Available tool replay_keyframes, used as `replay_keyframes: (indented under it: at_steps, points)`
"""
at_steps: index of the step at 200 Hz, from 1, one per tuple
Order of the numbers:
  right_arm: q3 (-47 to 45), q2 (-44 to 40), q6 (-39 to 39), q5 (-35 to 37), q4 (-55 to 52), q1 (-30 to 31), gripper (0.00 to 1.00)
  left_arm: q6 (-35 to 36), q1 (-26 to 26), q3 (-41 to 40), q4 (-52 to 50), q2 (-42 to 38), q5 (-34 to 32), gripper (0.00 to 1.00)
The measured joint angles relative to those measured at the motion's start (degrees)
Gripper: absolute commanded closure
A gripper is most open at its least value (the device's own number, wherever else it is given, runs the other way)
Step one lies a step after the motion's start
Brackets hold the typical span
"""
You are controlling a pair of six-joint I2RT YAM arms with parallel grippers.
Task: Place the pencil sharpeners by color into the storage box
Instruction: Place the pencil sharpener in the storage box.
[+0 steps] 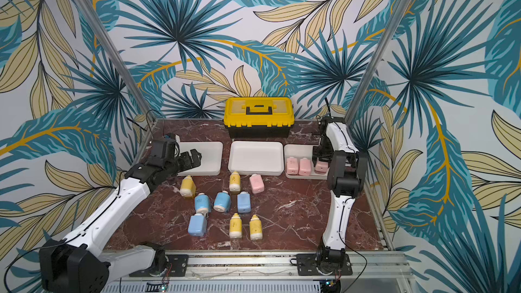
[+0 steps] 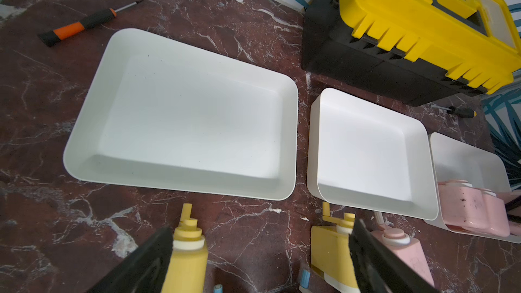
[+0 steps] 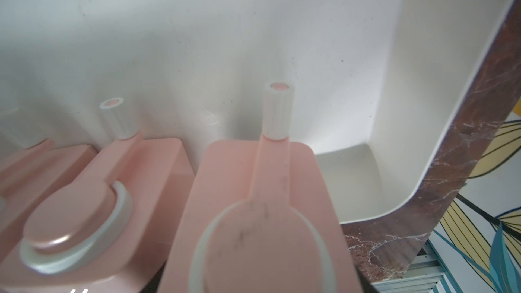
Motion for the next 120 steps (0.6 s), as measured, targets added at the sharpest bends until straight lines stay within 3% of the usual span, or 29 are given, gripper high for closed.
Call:
replay_keyframes:
  at_steps: [120]
  points:
    - [-0.37,1.55,-1.51,-2.56,0.07,0.07,0.57,0.76,0.02,0.13,-0.02,0.31,0.00,0.00]
